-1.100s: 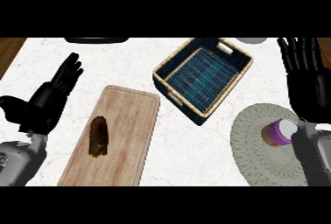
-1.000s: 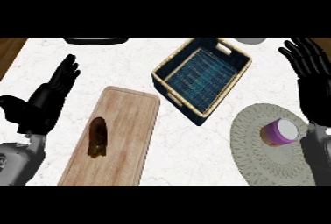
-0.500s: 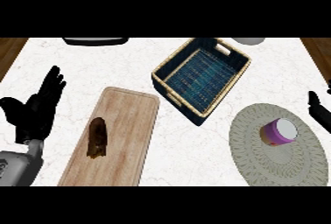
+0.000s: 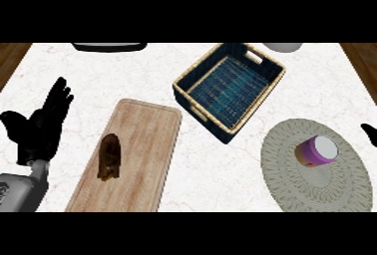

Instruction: Pick the can from the placemat and place it in the basket

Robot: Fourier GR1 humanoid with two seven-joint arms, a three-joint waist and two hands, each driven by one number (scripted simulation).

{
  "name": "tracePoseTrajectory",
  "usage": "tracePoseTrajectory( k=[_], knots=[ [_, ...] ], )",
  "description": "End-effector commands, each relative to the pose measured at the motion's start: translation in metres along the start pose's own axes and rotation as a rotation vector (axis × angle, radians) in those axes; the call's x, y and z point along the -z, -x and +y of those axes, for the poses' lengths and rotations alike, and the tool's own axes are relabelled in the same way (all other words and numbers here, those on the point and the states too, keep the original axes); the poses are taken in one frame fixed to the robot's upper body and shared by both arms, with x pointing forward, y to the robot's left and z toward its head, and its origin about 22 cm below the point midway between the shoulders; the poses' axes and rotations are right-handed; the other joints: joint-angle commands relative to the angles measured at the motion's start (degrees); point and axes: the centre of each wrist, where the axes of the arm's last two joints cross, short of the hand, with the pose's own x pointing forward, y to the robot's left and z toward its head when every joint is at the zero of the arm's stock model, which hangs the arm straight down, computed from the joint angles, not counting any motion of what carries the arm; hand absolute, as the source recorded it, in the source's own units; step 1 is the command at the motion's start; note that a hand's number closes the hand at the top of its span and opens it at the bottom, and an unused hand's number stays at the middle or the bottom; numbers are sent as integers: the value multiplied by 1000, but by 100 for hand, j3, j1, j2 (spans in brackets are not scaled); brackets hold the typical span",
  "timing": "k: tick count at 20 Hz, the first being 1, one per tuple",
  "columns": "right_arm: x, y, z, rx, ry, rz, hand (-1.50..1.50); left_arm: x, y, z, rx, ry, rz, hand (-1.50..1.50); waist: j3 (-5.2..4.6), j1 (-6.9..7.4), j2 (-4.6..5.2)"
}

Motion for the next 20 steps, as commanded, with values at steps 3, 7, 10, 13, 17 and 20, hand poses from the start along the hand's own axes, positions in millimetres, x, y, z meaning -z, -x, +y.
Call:
tracePoseTrajectory(
  k=[3, 7, 10, 13, 17, 20],
  knots=[
    [-7, 2, -21, -338, -323, 190, -150, -2, 1, 0, -8, -7, 7, 0, -30, -70, -41],
    [-8, -38, -29, -451, -539, 275, -150, -4, 8, -7, 0, -13, 14, 0, -17, -72, -49],
    [-13, -87, -54, -458, -594, 291, -150, -3, 2, 12, -20, -23, 27, 0, 8, -119, -85],
    [-36, -119, -65, -430, -634, 337, -150, -2, 5, 19, -8, -21, 18, 0, 34, -41, -38],
    [-54, -137, -88, -359, -592, 350, -150, 3, 8, -16, -13, -18, -4, 0, 47, -53, -9],
    [-53, -129, -78, -290, -527, 337, -150, -6, 13, 3, -20, -8, -7, 0, 53, 49, 3]
  ],
)
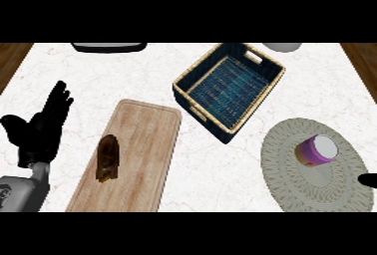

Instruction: Pick the can from the placemat and place it in the basket

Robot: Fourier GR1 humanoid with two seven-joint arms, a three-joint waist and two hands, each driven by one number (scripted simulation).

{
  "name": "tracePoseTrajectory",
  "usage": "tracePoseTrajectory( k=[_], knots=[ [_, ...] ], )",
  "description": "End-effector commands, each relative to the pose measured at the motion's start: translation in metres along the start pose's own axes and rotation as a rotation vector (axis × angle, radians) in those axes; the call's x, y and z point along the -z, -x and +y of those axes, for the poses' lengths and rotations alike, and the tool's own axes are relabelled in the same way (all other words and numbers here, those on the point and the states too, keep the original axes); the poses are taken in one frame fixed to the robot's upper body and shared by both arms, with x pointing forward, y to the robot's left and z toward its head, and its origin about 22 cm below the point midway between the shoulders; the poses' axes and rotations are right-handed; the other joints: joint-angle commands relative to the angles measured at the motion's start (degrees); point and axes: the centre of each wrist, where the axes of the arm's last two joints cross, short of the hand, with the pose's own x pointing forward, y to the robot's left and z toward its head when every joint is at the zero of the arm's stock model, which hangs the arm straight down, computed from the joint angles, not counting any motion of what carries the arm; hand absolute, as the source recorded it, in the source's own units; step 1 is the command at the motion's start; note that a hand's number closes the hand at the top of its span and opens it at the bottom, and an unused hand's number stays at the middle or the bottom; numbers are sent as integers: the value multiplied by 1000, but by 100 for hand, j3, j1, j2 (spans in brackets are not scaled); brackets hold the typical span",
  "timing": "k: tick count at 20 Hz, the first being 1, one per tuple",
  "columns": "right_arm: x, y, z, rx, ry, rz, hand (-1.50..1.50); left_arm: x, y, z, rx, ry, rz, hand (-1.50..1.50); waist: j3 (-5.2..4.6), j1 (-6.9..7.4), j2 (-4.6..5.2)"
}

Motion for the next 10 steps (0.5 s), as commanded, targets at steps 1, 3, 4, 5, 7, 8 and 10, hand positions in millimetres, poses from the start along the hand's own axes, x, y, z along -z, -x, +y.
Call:
tracePoseTrajectory(
  k=[1, 3, 4, 5, 7, 8, 10],
  knots=[
    [-19, -3, -16, 56, 46, 87, -150, 2, -12, -3, 13, 21, -9, 0, 13, 11, 7],
    [-16, 10, 15, 95, 44, 87, -150, 0, -10, -13, -8, 21, 9, 0, 15, 39, 17],
    [-20, 19, 21, 83, 43, 78, -150, 1, -8, -5, 1, 29, 6, 0, 15, 32, 16],
    [-16, 9, 25, 91, 38, 83, -150, 2, -4, -3, -2, 4, 0, 0, 13, 63, 23],
    [-10, 10, 30, 79, 30, 71, -150, 7, -6, -3, 9, 13, 0, 0, 14, 60, 24],
    [-3, 27, 48, 73, 41, 77, -150, 6, -3, -13, -7, 8, -14, 0, 16, 56, 26],
    [6, 39, 58, 98, 31, 62, -150, 5, -15, -10, -3, -3, 3, 0, 18, 63, 22]
  ],
)
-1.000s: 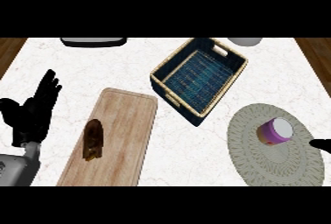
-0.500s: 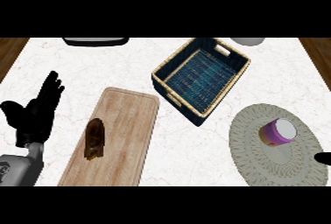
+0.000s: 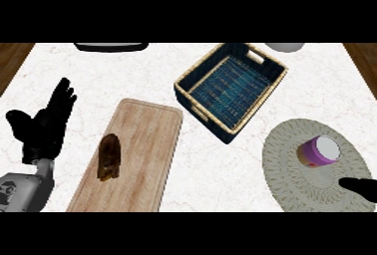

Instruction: Pick the can from the placemat and place it in the basket

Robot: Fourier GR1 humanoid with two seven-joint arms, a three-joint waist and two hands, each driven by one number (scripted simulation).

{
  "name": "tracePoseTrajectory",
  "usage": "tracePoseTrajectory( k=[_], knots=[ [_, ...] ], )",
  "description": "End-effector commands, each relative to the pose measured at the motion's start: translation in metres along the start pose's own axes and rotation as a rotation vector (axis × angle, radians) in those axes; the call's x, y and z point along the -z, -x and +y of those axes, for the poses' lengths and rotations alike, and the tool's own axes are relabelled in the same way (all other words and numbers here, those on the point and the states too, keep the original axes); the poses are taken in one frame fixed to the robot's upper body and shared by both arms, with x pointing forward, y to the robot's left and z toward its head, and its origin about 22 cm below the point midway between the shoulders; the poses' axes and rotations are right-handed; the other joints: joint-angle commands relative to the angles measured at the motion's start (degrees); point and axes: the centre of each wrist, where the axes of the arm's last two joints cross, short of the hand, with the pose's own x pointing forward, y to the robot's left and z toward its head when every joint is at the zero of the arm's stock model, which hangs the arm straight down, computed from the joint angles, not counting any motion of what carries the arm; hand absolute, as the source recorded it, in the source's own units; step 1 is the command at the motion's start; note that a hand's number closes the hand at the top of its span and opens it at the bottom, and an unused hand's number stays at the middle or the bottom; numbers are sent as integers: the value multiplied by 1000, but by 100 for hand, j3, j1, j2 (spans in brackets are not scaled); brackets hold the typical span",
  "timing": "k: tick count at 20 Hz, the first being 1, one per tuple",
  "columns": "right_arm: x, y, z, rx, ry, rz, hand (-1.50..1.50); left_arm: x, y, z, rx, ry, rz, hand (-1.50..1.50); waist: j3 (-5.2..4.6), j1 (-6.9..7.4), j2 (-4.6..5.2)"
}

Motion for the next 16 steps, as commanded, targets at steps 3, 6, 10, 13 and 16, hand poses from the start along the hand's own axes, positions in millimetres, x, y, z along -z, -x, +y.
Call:
tracePoseTrajectory(
  k=[3, 6, 10, 13, 16],
  knots=[
    [-2, 17, 41, 39, 11, 38, -150, -6, 0, 3, 10, -4, -3, 0, 3, 11, 0],
    [-5, 19, 70, 19, 51, -11, -150, -9, 0, 4, -5, 13, 11, 0, 3, 23, 2],
    [13, 18, 71, -15, 74, 4, -150, -1, 17, 10, -3, -4, 1, 0, 3, 15, 6],
    [10, 37, 57, 16, 82, -3, -150, 6, 0, 4, -13, 3, -11, 0, 3, -3, 1],
    [17, 34, 88, 15, 87, -33, -150, -12, -8, -5, -1, 18, 9, 0, 5, 32, -1]
  ],
)
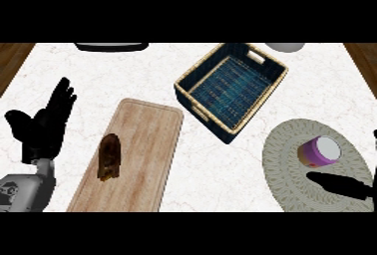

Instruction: Pick the can from the placemat and place it in the basket

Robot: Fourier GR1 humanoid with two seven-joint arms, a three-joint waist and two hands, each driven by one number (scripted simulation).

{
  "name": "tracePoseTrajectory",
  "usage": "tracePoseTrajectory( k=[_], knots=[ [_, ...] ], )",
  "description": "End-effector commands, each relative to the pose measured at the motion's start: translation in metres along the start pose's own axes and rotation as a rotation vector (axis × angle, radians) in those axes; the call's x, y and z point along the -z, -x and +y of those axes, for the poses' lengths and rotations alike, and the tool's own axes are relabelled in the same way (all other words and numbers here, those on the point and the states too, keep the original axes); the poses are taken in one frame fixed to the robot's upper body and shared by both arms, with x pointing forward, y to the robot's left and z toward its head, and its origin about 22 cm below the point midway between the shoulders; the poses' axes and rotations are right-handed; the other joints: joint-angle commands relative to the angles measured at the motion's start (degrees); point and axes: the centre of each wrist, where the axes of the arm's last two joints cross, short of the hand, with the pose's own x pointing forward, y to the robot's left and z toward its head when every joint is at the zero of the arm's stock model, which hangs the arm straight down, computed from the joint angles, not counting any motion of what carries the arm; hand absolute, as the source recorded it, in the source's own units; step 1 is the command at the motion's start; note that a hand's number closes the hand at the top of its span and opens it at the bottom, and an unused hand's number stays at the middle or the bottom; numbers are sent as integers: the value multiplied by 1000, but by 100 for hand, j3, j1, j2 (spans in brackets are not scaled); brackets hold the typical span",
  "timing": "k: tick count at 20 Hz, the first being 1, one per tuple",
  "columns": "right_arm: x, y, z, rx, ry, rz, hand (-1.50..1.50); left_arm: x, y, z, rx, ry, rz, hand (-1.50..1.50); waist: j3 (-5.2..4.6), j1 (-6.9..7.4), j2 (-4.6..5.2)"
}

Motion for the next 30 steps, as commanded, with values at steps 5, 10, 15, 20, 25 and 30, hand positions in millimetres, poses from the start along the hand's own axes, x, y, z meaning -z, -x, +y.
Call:
tracePoseTrajectory(
  k=[5, 10, 15, 20, 25, 30],
  knots=[
    [-3, 0, 32, 10, -5, -13, -150, -8, 3, 10, -6, -14, 0, 0, 0, 11, -1],
    [9, 5, 21, 5, -3, 11, -150, 2, -5, 2, 4, 1, 2, 0, 0, -4, 1],
    [37, 9, 23, -37, 3, 59, -150, 5, 10, -13, 8, -1, -2, 0, 0, 2, 7],
    [20, 18, 52, -55, -15, 51, -150, -4, 6, 10, 3, -15, -6, 0, 0, 10, 1],
    [38, 18, 47, -73, -15, 54, -150, -7, 5, -4, 4, -20, -10, 0, 0, 8, 2],
    [48, 13, 56, -66, -17, 56, -150, -11, -3, -2, -7, 0, -4, 0, 0, 13, 2]
  ],
)
